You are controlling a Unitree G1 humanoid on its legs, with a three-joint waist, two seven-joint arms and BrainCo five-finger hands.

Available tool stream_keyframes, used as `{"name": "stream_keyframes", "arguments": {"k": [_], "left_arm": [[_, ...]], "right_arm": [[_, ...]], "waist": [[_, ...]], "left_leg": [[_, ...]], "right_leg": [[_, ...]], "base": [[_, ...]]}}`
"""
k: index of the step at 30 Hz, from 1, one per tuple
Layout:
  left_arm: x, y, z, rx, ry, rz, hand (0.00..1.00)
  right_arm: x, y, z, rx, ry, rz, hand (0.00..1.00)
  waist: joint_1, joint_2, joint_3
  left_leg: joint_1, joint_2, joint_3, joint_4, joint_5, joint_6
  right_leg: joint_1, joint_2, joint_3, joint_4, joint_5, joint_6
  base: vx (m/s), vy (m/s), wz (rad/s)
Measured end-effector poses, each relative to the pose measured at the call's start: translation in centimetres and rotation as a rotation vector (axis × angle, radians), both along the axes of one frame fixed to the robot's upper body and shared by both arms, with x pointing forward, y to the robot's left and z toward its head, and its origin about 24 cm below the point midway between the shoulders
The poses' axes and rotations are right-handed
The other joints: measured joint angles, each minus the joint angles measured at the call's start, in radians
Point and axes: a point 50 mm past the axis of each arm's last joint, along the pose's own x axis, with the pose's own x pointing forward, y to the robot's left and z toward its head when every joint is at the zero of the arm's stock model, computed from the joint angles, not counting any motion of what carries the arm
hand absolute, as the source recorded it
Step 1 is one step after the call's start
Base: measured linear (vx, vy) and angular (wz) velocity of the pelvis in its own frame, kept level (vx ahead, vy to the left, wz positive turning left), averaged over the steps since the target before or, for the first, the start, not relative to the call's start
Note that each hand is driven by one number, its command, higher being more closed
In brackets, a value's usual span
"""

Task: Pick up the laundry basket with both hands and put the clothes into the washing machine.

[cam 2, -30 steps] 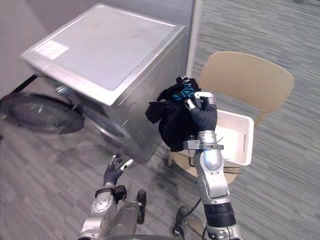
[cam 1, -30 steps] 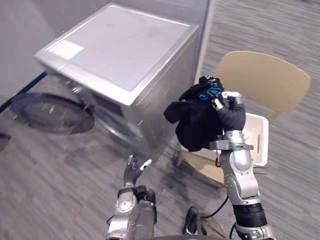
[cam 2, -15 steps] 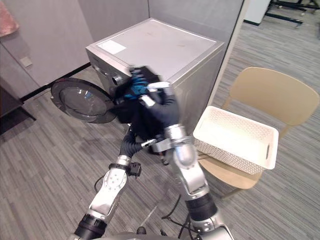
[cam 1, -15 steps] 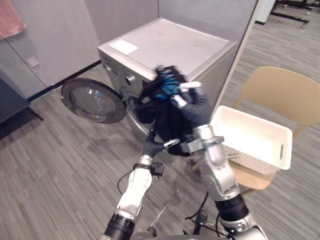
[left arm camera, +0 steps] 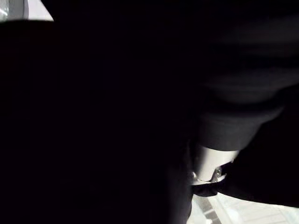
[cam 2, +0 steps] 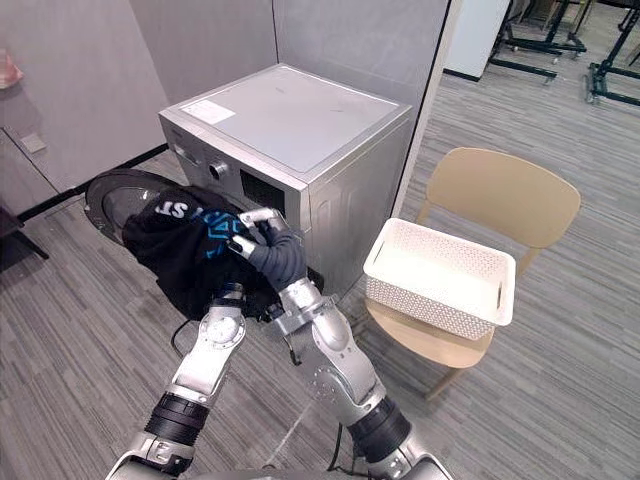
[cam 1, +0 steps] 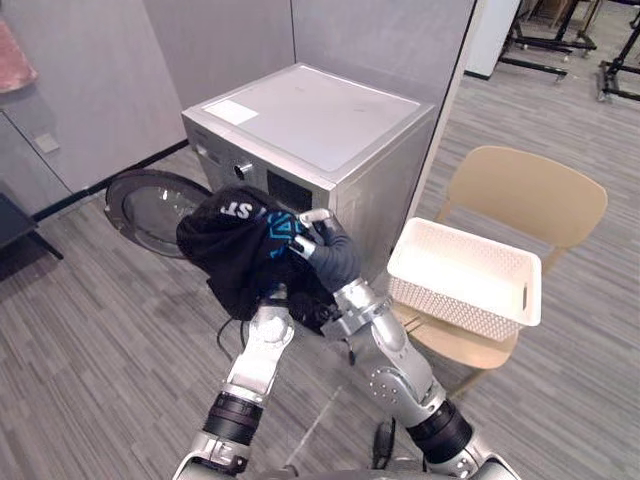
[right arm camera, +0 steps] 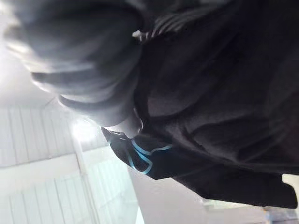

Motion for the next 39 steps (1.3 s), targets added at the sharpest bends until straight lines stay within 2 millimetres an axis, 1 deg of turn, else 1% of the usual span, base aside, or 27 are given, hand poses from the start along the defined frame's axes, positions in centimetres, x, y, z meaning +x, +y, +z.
{"name": "stream_keyframes", "arguments": {"k": [2,4,6,7,9,13,14,15,17,18,19,20,21,22,23,24,25,27,29,31,32,33,34,35,36,38,39], "left_arm": [[-0.6,0.8,-0.7,-0.019,0.025,0.036,1.0],[-1.2,1.1,-1.6,-0.049,0.062,0.055,1.0],[-2.2,1.5,-2.8,-0.082,0.11,0.085,1.0],[-2.4,1.8,-3.1,-0.099,0.121,0.099,1.0],[-3.5,3.1,-4.3,-0.132,0.17,0.156,1.0],[-5.0,5.4,-5.8,-0.149,0.231,0.236,1.0],[-5.4,5.9,-6.2,-0.161,0.248,0.25,1.0],[-6.0,6.3,-7.1,-0.188,0.284,0.266,1.0],[-6.6,6.5,-8.1,-0.206,0.332,0.264,1.0],[-7.0,6.6,-8.8,-0.21,0.366,0.259,1.0],[-7.4,6.7,-9.6,-0.213,0.402,0.265,1.0],[-7.6,6.9,-9.8,-0.213,0.412,0.269,1.0],[-7.8,7.1,-10.2,-0.213,0.432,0.273,1.0],[-8.0,7.6,-10.7,-0.209,0.456,0.288,1.0],[-8.7,8.2,-11.9,-0.211,0.515,0.313,1.0],[-9.1,8.3,-12.5,-0.211,0.544,0.316,1.0],[-10.0,8.6,-13.5,-0.205,0.598,0.325,1.0],[-11.2,9.0,-14.9,-0.204,0.679,0.333,1.0],[-12.4,9.6,-15.4,-0.206,0.717,0.354,1.0],[-13.7,10.2,-15.9,-0.197,0.75,0.373,1.0],[-14.4,10.5,-16.2,-0.199,0.774,0.377,1.0],[-14.9,10.6,-16.3,-0.19,0.792,0.375,1.0],[-15.0,10.6,-16.3,-0.186,0.797,0.374,1.0],[-15.0,11.1,-16.2,-0.161,0.797,0.375,1.0],[-14.7,11.9,-15.9,-0.12,0.794,0.372,1.0],[-14.1,12.7,-15.4,-0.091,0.775,0.374,1.0],[-13.8,12.8,-15.2,-0.081,0.767,0.37,1.0]], "right_arm": [[0.1,-1.0,-1.0,-0.025,0.032,-0.031,0.0],[0.3,-2.4,-2.0,-0.039,0.072,-0.093,0.0],[0.6,-4.5,-3.6,-0.1,0.107,-0.199,0.0],[0.7,-5.0,-3.9,-0.12,0.113,-0.223,0.0],[0.5,-6.6,-5.0,-0.208,0.119,-0.31,0.0],[0.6,-9.4,-5.7,-0.383,0.085,-0.468,0.0],[0.6,-10.4,-6.0,-0.443,0.075,-0.517,0.0],[0.2,-12.4,-6.7,-0.542,0.082,-0.602,0.0],[0.0,-14.3,-7.4,-0.664,0.081,-0.682,0.0],[0.0,-15.4,-8.0,-0.742,0.092,-0.721,0.0],[0.0,-16.4,-9.3,-0.824,0.132,-0.742,0.0],[0.0,-16.8,-9.8,-0.857,0.148,-0.748,0.0],[0.0,-17.6,-10.7,-0.916,0.181,-0.75,0.0],[0.1,-17.8,-11.7,-0.964,0.214,-0.738,0.0],[0.2,-18.0,-13.0,-1.033,0.247,-0.713,0.0],[0.1,-18.1,-13.6,-1.06,0.268,-0.701,0.0],[-0.1,-18.5,-14.8,-1.109,0.316,-0.68,0.0],[-0.7,-19.1,-17.1,-1.191,0.417,-0.644,0.0],[-1.5,-19.4,-19.0,-1.237,0.502,-0.612,0.0],[-2.6,-19.9,-20.8,-1.273,0.602,-0.593,0.0],[-3.3,-20.3,-21.7,-1.284,0.666,-0.585,0.0],[-4.6,-20.9,-22.5,-1.288,0.734,-0.593,0.0],[-5.4,-21.2,-22.9,-1.294,0.764,-0.592,0.0],[-6.1,-21.0,-23.4,-1.292,0.796,-0.586,0.0],[-6.7,-20.5,-24.0,-1.275,0.829,-0.574,0.0],[-7.1,-19.9,-24.3,-1.242,0.854,-0.572,0.0],[-7.1,-19.9,-24.3,-1.229,0.863,-0.583,0.0]], "waist": [[0.001,0.001,-0.001],[0.0,0.002,0.0],[-0.001,0.002,-0.001],[0.0,0.002,-0.001],[0.004,0.005,-0.001],[0.008,0.014,0.0],[0.012,0.019,0.002],[0.023,0.028,0.001],[0.026,0.044,0.008],[0.029,0.052,0.013],[0.031,0.058,0.017],[0.035,0.058,0.017],[0.051,0.059,0.018],[0.058,0.053,0.026],[0.055,0.059,0.031],[0.056,0.06,0.031],[0.056,0.06,0.034],[0.055,0.038,0.049],[0.077,0.022,0.061],[0.08,0.005,0.072],[0.076,-0.004,0.078],[0.074,-0.014,0.087],[0.066,-0.018,0.094],[0.053,-0.001,0.099],[0.042,0.009,0.117],[0.017,-0.007,0.127],[0.009,-0.016,0.134]], "left_leg": [[0.004,0.0,-0.007,-0.011,0.01,-0.01],[0.007,0.007,-0.024,-0.015,0.012,-0.013],[0.007,0.012,-0.055,-0.021,0.013,-0.015],[0.006,0.012,-0.058,-0.022,0.013,-0.015],[0.002,0.012,-0.08,-0.026,0.014,-0.015],[-0.021,0.013,-0.13,-0.028,0.015,-0.015],[-0.038,0.012,-0.157,-0.027,0.016,-0.016],[-0.083,0.009,-0.221,-0.022,0.036,-0.017],[-0.127,0.002,-0.3,-0.033,0.074,-0.019],[-0.146,-0.005,-0.298,-0.044,0.103,-0.009],[-0.16,-0.012,-0.245,-0.063,0.135,0.019],[-0.168,-0.013,-0.209,-0.067,0.142,0.031],[-0.185,-0.006,-0.113,-0.067,0.122,0.089],[-0.203,0.006,0.005,-0.059,0.107,0.137],[-0.212,0.033,0.137,-0.045,0.108,0.137],[-0.213,0.035,0.163,-0.042,0.121,0.127],[-0.212,0.031,0.159,-0.035,0.142,0.086],[-0.234,0.006,0.153,0.005,0.131,0.074],[-0.252,-0.001,0.154,0.067,0.071,0.067],[-0.279,-0.023,0.141,0.167,-0.012,0.081],[-0.28,-0.046,0.119,0.205,-0.058,0.089],[-0.274,-0.077,0.096,0.233,-0.095,0.101],[-0.264,-0.091,0.076,0.25,-0.111,0.111],[-0.243,-0.088,0.034,0.264,-0.124,0.117],[-0.222,-0.071,-0.011,0.26,-0.134,0.124],[-0.188,-0.076,-0.066,0.225,-0.135,0.126],[-0.171,-0.08,-0.081,0.215,-0.14,0.127]], "right_leg": [[0.009,0.009,-0.006,-0.02,0.012,-0.015],[0.021,0.014,-0.02,-0.02,0.012,-0.016],[0.034,0.017,-0.035,-0.02,0.007,-0.016],[0.034,0.017,-0.039,-0.02,0.006,-0.016],[0.041,0.015,-0.056,-0.02,-0.005,-0.015],[0.051,0.011,-0.103,-0.02,-0.029,-0.014],[0.051,0.009,-0.129,-0.02,-0.041,-0.007],[0.051,0.003,-0.199,-0.02,-0.053,-0.01],[0.048,-0.013,-0.302,0.002,-0.079,-0.008],[0.046,-0.029,-0.355,0.03,-0.103,-0.004],[0.041,-0.06,-0.414,0.073,-0.137,-0.005],[0.034,-0.072,-0.434,0.091,-0.149,-0.003],[0.019,-0.091,-0.463,0.122,-0.163,-0.002],[0.008,-0.109,-0.487,0.144,-0.169,0.007],[-0.001,-0.127,-0.509,0.174,-0.179,0.022],[-0.006,-0.137,-0.511,0.19,-0.185,0.029],[-0.012,-0.156,-0.51,0.213,-0.193,0.04],[-0.01,-0.195,-0.507,0.234,-0.202,0.06],[-0.003,-0.215,-0.505,0.243,-0.205,0.083],[-0.005,-0.279,-0.506,0.334,-0.243,0.119],[-0.01,-0.336,-0.496,0.422,-0.266,0.136],[-0.042,-0.407,-0.424,0.578,-0.267,0.079],[-0.092,-0.429,-0.337,0.693,-0.238,0.013],[-0.167,-0.407,-0.176,0.828,-0.227,-0.005],[-0.228,-0.323,-0.07,0.914,-0.328,0.038],[-0.288,-0.232,-0.047,0.899,-0.397,0.029],[-0.309,-0.21,-0.047,0.873,-0.404,0.024]], "base": [[0.1,-0.012,0.1],[0.09,-0.012,0.28],[0.08,-0.01,0.36],[0.05,-0.005,0.25],[0.04,-0.005,0.25],[0.02,-0.01,0.42],[0.02,-0.03,1.09],[0.03,-0.05,1.49],[0.03,-0.056,1.65],[0.02,0.014,1.72],[0.0,0.066,1.42],[0.01,0.125,1.18],[0.03,0.121,0.77],[0.06,0.109,0.95],[0.09,0.055,0.71],[0.16,0.051,0.56],[0.17,0.049,0.35],[0.15,0.115,0.41],[0.12,0.139,0.14],[0.12,0.14,0.25],[0.11,0.157,0.55],[0.12,0.165,0.67],[0.2,0.199,0.79],[0.27,0.134,0.87],[0.34,0.104,0.85],[0.28,0.01,0.84],[0.32,-0.024,0.96]]}}
